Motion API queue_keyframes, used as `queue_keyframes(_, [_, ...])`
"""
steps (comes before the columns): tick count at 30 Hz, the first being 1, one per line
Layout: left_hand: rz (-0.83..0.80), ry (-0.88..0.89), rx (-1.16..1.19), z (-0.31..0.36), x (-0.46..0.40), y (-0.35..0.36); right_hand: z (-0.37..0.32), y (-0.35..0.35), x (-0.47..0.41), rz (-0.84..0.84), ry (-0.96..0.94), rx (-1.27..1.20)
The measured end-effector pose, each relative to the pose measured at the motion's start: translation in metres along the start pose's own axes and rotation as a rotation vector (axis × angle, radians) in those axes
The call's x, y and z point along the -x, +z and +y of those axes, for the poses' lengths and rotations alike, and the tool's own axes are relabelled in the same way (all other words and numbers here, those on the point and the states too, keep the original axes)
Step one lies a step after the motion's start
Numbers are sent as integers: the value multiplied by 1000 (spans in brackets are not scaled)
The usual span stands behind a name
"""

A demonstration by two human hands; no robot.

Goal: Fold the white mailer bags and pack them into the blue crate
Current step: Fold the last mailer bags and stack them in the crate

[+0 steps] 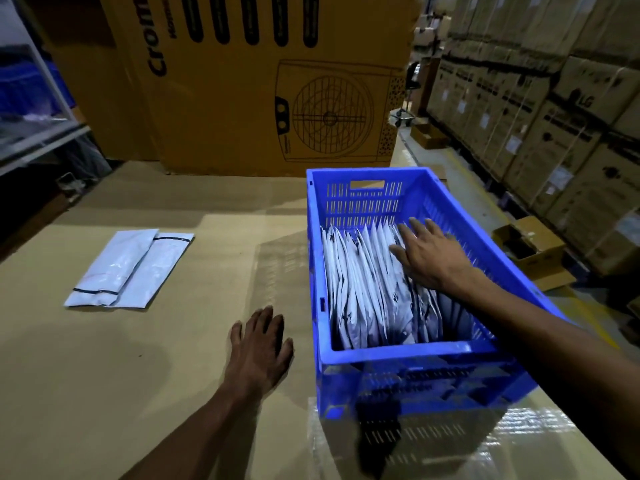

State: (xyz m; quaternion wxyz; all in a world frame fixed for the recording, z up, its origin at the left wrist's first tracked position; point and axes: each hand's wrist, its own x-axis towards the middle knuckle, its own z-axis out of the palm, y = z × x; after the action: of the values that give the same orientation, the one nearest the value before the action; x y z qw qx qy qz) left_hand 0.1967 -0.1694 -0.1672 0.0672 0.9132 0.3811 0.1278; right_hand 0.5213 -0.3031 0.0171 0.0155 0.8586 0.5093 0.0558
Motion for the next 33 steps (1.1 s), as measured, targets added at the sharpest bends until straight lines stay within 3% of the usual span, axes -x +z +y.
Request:
queue_keyframes(3, [55, 27, 25, -11, 3, -4, -30, -23, -6, 174, -129, -70])
queue_keyframes(6, [81, -16, -21, -32, 10, -13, -64, -35, -21, 230, -235, -128])
queue_keyframes(17, [111, -226, -110, -156, 44, -45, -239, -49, -66, 155, -525, -106])
queue_keyframes(22, [114, -316, -139, -198, 43, -61, -314, -13, -72, 98, -622, -97])
queue_keyframes(29, [109, -197, -108, -222, 8, -57, -381, 103, -45, -75, -592, -195])
queue_keyframes(33, [125, -131, -56, -235, -17, -50, -391, 145, -29, -30, -508, -242])
